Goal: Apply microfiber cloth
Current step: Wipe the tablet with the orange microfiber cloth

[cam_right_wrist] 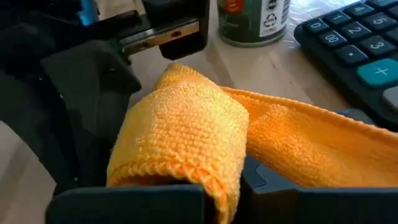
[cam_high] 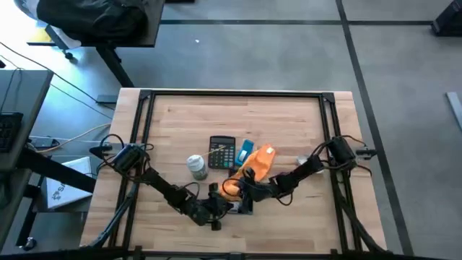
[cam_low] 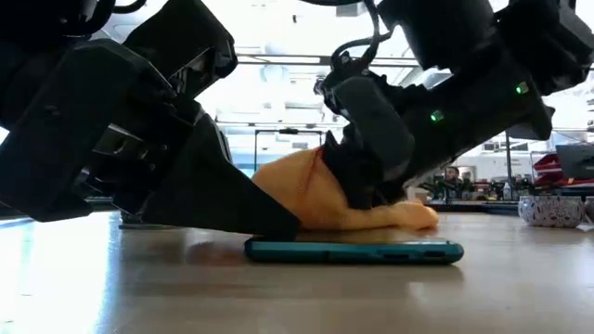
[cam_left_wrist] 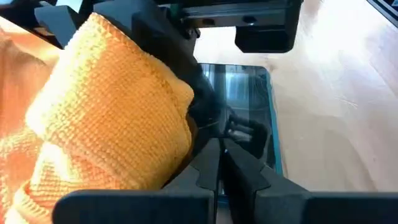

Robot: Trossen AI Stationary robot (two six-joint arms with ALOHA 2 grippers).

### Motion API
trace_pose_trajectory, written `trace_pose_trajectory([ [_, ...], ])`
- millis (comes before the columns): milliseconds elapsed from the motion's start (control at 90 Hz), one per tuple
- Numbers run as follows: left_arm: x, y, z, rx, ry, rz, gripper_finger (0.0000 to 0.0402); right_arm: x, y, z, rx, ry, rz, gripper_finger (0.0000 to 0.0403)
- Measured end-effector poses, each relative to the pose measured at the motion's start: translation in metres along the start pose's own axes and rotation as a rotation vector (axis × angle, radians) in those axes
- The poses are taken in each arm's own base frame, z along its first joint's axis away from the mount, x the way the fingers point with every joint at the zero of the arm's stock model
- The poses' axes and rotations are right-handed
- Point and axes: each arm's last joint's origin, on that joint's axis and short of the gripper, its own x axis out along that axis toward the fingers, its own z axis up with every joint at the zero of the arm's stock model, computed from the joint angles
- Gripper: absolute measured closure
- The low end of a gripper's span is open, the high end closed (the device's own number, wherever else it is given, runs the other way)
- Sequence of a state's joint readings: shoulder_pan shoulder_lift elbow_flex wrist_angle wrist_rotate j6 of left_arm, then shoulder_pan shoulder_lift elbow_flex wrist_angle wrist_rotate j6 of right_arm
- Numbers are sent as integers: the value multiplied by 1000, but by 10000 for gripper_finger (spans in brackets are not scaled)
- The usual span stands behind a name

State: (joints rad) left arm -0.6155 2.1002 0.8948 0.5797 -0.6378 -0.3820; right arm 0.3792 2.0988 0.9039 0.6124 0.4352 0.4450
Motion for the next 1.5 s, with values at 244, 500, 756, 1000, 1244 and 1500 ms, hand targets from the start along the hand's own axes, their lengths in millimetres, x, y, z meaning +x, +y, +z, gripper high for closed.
trace_pose_trajectory([
  [244, 0, 0, 0, 0, 1, -3, 402, 10, -34, 8, 112, -67, -276, 403],
  [500, 0, 0, 0, -2, 2, -11, 402, 10, -28, 9, 88, -39, -155, 403],
  [756, -1, -1, 0, -8, 4, -16, 402, -1, 7, -3, -5, 98, 208, 403],
  [1000, -2, -2, -1, -2, 5, -8, 402, -10, 20, -12, -20, 49, 81, 403],
  [1244, -1, -2, -1, 10, 5, -2, 402, 17, -12, 19, -96, 47, 2, 403],
  [1500, -1, -2, -1, 16, 5, -4, 402, 26, -38, 30, -76, 62, -261, 403],
])
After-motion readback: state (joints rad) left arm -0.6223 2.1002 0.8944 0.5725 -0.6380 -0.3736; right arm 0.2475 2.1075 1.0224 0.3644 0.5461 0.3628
